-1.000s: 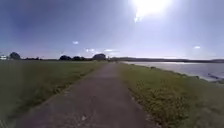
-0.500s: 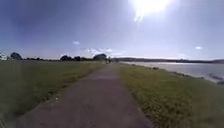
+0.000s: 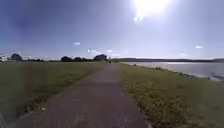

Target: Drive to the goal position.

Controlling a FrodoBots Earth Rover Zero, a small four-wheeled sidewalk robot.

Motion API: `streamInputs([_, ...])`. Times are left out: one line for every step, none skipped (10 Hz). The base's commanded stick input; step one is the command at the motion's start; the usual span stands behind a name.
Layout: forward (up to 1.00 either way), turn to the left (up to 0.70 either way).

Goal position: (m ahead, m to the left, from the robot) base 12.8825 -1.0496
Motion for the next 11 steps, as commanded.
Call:
streamInputs([0.70,0.00])
streamInputs([0.70,0.00])
streamInputs([0.70,0.00])
streamInputs([0.70,0.00])
streamInputs([0.70,0.00])
streamInputs([0.70,0.00])
streamInputs([0.70,0.00])
streamInputs([0.70,0.00])
streamInputs([0.70,0.00])
streamInputs([0.70,0.00])
streamInputs([0.70,0.00])
